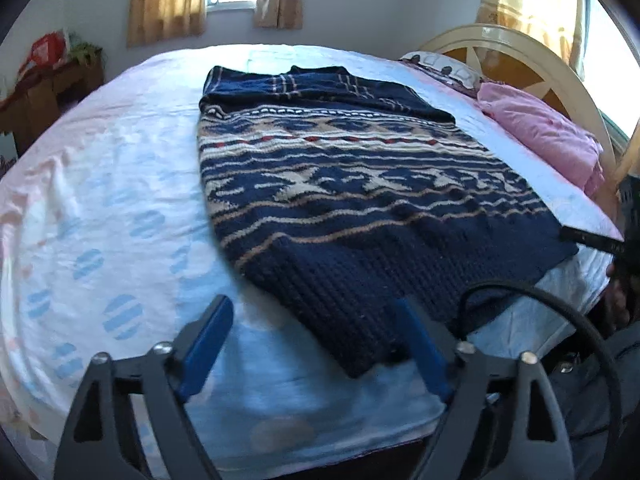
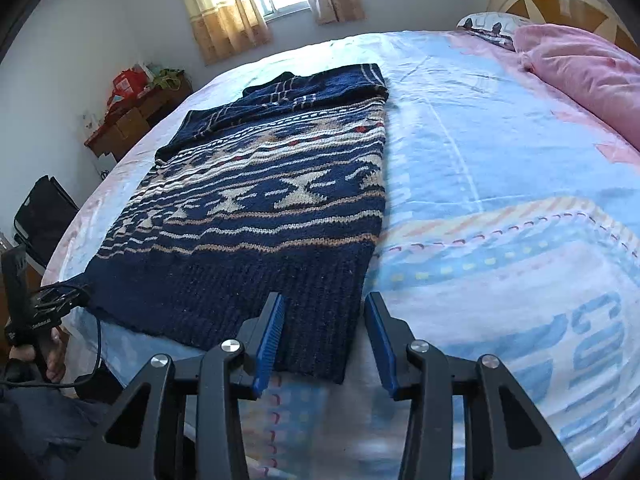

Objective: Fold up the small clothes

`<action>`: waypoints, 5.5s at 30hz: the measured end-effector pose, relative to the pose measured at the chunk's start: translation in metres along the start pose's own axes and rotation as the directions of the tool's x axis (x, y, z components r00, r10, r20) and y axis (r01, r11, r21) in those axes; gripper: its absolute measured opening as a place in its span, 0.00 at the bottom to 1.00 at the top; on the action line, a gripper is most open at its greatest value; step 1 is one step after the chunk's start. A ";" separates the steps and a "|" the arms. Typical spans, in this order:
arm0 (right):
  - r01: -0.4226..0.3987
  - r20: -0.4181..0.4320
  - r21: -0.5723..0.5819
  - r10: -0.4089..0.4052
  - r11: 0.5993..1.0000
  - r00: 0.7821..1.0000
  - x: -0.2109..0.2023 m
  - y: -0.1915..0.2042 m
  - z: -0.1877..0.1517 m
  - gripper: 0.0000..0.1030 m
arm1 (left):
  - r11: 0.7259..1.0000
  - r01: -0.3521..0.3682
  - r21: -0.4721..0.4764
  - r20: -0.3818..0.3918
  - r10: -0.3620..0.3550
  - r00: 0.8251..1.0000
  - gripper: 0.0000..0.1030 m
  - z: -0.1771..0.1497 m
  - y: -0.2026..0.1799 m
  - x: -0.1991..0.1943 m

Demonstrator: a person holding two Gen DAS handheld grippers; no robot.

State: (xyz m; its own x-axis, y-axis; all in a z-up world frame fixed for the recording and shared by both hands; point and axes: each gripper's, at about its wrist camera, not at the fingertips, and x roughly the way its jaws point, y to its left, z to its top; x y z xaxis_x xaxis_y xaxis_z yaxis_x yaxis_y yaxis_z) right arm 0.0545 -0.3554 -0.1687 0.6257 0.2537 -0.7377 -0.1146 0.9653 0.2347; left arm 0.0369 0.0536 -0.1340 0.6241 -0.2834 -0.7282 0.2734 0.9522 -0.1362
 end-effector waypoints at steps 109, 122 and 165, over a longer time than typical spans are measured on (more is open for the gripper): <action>-0.061 -0.130 0.164 0.082 0.985 0.988 0.184 -0.082 0.245 0.35 | 0.963 0.002 -0.268 0.009 0.000 1.000 0.26 0.237 0.139 0.188; 0.037 -0.055 0.124 -0.030 0.992 0.998 0.161 -0.072 0.238 0.28 | 0.958 0.036 -0.284 0.078 -0.015 0.997 0.49 0.220 0.136 0.158; -0.124 -0.156 -0.338 0.074 0.933 0.985 0.257 0.185 0.228 0.42 | 0.974 -0.128 -0.184 -0.029 0.125 0.992 0.87 0.187 0.127 0.167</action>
State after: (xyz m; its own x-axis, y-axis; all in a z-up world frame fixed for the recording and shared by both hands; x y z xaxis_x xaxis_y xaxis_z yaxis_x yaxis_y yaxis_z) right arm 0.3700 -0.1259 -0.1704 0.4871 0.3308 -0.8082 -0.4447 0.8905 0.0965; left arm 0.3131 0.1054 -0.1471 0.6319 -0.1589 -0.7586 0.0516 0.9852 -0.1634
